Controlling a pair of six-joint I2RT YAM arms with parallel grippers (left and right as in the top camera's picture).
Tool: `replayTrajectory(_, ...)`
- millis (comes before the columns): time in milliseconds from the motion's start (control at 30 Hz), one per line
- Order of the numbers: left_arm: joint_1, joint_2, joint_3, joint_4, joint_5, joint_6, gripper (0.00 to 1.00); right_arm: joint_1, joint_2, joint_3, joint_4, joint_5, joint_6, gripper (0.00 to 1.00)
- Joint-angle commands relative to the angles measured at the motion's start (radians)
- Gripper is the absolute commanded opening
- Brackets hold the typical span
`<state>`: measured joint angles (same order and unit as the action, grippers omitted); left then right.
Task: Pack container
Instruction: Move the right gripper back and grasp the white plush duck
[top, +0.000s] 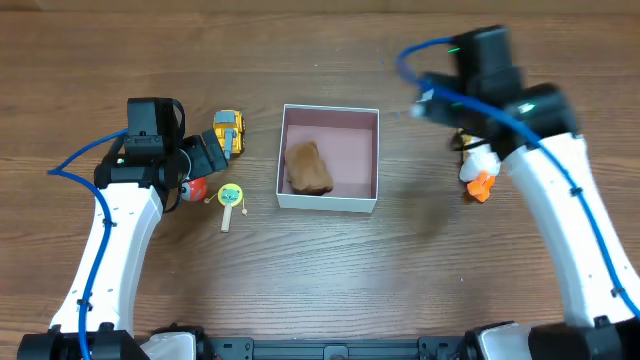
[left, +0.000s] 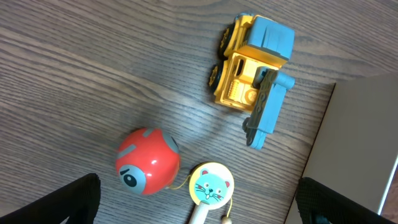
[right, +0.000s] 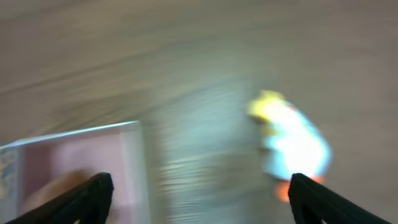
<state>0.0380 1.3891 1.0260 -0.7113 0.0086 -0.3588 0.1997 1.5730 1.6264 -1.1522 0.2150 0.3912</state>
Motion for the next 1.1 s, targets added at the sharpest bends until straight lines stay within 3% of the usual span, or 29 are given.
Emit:
replayTrajectory(0, -0.006, 0.004, 0.024, 0.002, 0.01, 0.023, 1.0, -0.135, 0.063, -0.068, -0.008, 0.011, 0.001, 1.0)
replayTrajectory(167, -0.006, 0.004, 0.024, 0.002, 0.01, 0.023, 1.0, -0.261, 0.161, -0.209, 0.098, -0.073, -0.077, 1.0)
replayTrajectory(400, -0.006, 0.004, 0.024, 0.002, 0.01, 0.023, 1.0, -0.326, 0.285, -0.3, 0.21, -0.118, -0.107, 0.98)
replayTrajectory(467, -0.006, 0.004, 0.024, 0.002, 0.01, 0.023, 1.0, -0.328, 0.303, -0.3, 0.22, -0.144, -0.108, 0.94)
replayTrajectory(600, -0.006, 0.004, 0.024, 0.002, 0.01, 0.023, 1.0, -0.326, 0.306, -0.305, 0.232, -0.164, -0.108, 0.71)
replayTrajectory(900, -0.006, 0.004, 0.024, 0.002, 0.01, 0.023, 1.0, -0.325, 0.308, -0.401, 0.324, -0.185, -0.108, 0.65)
replayTrajectory(1000, -0.006, 0.004, 0.024, 0.002, 0.01, 0.023, 1.0, -0.325, 0.308, -0.45, 0.362, -0.209, -0.108, 0.52)
replayTrajectory(1067, -0.006, 0.004, 0.024, 0.002, 0.01, 0.023, 1.0, -0.325, 0.308, -0.453, 0.354, -0.209, -0.108, 0.35)
